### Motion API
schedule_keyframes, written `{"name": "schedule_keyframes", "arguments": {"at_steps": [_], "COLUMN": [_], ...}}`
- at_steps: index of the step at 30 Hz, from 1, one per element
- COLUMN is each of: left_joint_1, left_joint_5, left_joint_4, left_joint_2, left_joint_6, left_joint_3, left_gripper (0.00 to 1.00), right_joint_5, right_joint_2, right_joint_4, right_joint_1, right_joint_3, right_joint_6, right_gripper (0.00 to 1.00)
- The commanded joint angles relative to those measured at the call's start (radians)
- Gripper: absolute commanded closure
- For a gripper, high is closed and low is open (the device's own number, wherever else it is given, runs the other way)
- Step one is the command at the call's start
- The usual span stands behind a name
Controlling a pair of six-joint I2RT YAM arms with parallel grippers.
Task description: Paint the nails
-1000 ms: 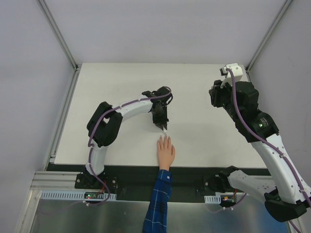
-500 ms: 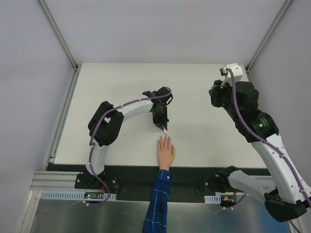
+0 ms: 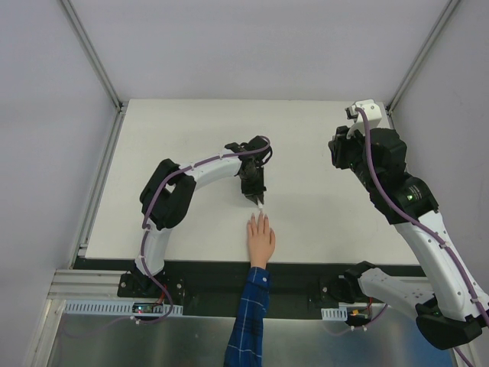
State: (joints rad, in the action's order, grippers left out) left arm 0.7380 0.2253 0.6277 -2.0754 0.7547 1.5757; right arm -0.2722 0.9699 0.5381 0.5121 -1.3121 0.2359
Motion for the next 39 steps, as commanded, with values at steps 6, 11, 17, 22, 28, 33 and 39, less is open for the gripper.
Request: {"name": "schedule_keyframes", "arguments": {"at_steps": [6,11,17,22,28,33,39], "left_joint_1": [-0.014,-0.023,-0.026,-0.026,-0.023,-0.019,-0.014], "left_joint_5": [-0.006,-0.011,-0.009,-0.004,0.016,0.011,0.002], "left_joint_4": [0.017,0.017,0.015,0.012,0.001,-0.006,-0.011], "left_joint_2": [0.005,0.008,0.008,0.024,0.034,0.052,0.074], "left_joint_6": [-0.006,-0.018,-0.028,-0.029,-0.02,-0.017,-0.02], "left_joint_3": [0.01,0.01,0.017,0.007,-0.026,-0.042,-0.057], "left_gripper": [1.0,1.0,1.0,1.0,1.0,1.0,1.0], "right_joint_5": [-0.002,-0.001,0.001,0.005,0.011,0.011,0.016], "right_joint_2": [0.001,0.006,0.009,0.009,0.009,0.003,0.003], "right_joint_4": [-0.02,-0.02,-0.02,-0.021,-0.023,-0.023,-0.024], "right_joint_1": [0.002,0.003,0.003,0.003,0.003,0.003,0.008], "right_joint_3": [0.002,0.001,-0.001,0.001,0.004,0.007,0.008], "right_joint_6": [-0.007,-0.009,-0.01,-0.013,-0.02,-0.024,-0.029], "right_gripper": [1.0,1.0,1.0,1.0,1.0,1.0,1.0]}}
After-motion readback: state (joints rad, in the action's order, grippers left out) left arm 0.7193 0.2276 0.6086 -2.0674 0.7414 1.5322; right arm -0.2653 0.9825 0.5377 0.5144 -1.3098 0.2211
